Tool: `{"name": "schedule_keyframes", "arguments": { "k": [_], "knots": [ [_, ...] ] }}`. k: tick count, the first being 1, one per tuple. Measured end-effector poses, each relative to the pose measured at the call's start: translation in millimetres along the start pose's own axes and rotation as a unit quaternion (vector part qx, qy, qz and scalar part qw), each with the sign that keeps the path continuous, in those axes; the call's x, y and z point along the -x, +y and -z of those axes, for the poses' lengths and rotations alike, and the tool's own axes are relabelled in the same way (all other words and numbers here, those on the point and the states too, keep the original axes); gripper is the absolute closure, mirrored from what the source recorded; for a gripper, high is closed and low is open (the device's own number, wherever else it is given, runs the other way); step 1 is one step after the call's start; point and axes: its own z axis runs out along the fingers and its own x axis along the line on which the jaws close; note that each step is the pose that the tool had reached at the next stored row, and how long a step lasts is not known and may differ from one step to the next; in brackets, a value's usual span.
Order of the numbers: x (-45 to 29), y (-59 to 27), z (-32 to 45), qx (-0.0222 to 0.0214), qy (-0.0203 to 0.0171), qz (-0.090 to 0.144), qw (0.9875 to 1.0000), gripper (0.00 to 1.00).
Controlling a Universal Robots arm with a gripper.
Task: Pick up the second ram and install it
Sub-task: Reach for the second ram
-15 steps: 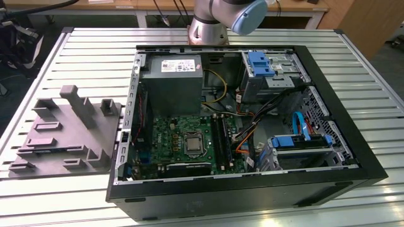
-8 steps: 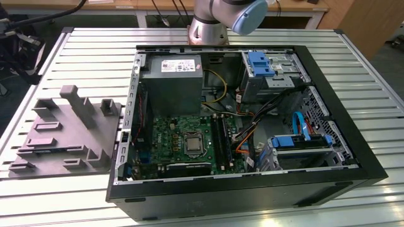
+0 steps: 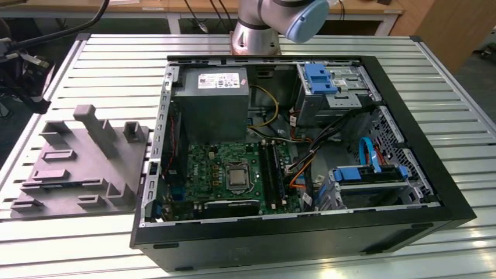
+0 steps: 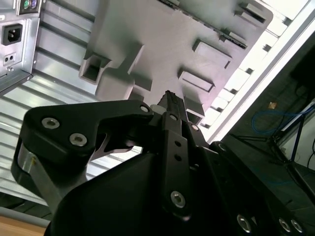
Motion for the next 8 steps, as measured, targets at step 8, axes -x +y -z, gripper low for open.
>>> {"name": "schedule_keyframes", "arguments": {
  "k": [8],
  "knots": [
    [-1.6, -16.9, -6.9, 0.0, 0.0, 0.0, 1.0, 0.9]
  ]
}}
